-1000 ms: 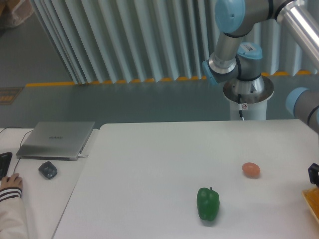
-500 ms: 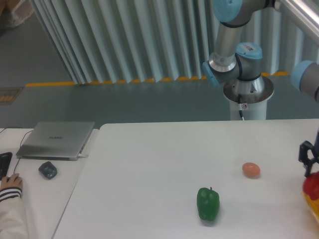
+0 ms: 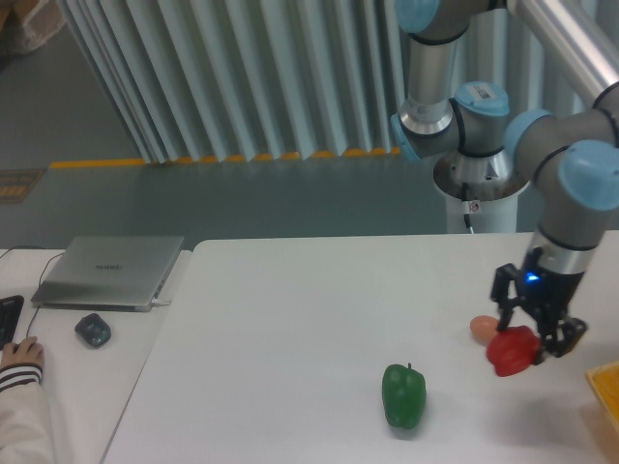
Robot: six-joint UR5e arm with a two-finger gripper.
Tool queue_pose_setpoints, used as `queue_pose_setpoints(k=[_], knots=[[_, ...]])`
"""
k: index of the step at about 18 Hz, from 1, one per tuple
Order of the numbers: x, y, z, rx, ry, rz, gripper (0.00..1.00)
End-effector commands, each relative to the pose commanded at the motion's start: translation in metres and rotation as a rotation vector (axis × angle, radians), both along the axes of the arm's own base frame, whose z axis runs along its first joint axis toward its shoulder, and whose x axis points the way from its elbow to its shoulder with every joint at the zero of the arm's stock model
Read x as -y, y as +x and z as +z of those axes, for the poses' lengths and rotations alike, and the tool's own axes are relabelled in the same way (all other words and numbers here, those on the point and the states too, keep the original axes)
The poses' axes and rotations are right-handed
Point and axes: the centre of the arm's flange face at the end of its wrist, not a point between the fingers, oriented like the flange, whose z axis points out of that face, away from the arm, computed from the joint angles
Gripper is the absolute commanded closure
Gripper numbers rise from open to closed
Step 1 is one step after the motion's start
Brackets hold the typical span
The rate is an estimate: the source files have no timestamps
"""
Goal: Place the red pepper on the table
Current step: 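Lift the red pepper out of the crate and carry it over the table, then lower the red pepper onto the table beside the green pepper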
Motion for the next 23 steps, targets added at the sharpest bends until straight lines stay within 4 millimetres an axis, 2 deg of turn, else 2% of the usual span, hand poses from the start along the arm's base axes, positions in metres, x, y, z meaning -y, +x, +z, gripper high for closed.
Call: queue_pose_setpoints(k=[2,4,10,15,19,23], knots=[[-0.011,0.023,-0.015,-0.129,-0.103,-0.046,0.51],[-0.019,0.037,-0.026,-0.202,-0.184,-0.074,0.51],[-0.034,0.063,-0.038,-0.202,-0.201,-0.047,0.51],[-0.053,0.102,-0.052,-0.222,-0.183,-0.054,0.49],[-0.046,0.108,-0.068,-0.251,-0.242,-0.061,0.48],[-0.045,0.108,-0.071,-0.257,-0.253,-0.067,0.47]])
